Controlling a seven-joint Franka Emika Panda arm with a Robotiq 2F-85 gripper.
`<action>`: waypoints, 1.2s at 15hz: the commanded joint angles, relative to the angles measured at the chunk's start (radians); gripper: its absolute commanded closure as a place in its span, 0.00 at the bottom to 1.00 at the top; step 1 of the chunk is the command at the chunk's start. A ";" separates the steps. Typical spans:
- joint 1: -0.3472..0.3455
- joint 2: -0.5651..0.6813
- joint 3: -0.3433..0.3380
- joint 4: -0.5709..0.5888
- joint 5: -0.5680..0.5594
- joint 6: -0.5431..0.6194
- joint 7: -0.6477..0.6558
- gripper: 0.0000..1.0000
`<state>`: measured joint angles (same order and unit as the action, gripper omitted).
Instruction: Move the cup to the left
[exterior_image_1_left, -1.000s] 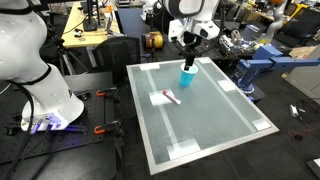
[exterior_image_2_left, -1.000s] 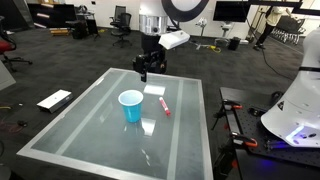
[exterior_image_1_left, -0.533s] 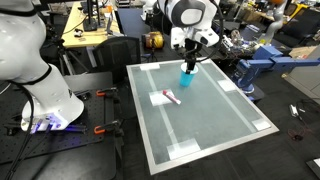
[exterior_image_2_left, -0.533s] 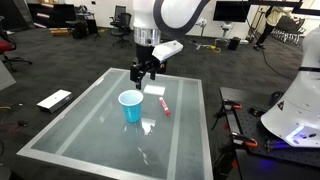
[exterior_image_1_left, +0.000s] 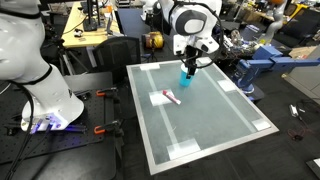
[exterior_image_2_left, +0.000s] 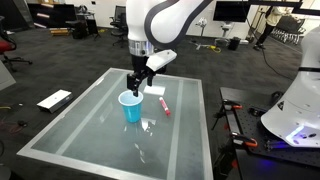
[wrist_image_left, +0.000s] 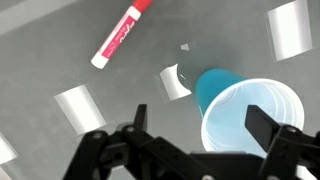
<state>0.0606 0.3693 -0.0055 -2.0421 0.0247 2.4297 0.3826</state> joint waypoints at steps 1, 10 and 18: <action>0.026 0.050 -0.029 0.043 -0.019 0.001 0.031 0.00; 0.035 0.088 -0.045 0.061 -0.014 0.000 0.025 0.48; 0.040 0.086 -0.049 0.059 -0.016 -0.003 0.024 1.00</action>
<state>0.0832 0.4485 -0.0381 -1.9988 0.0247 2.4297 0.3827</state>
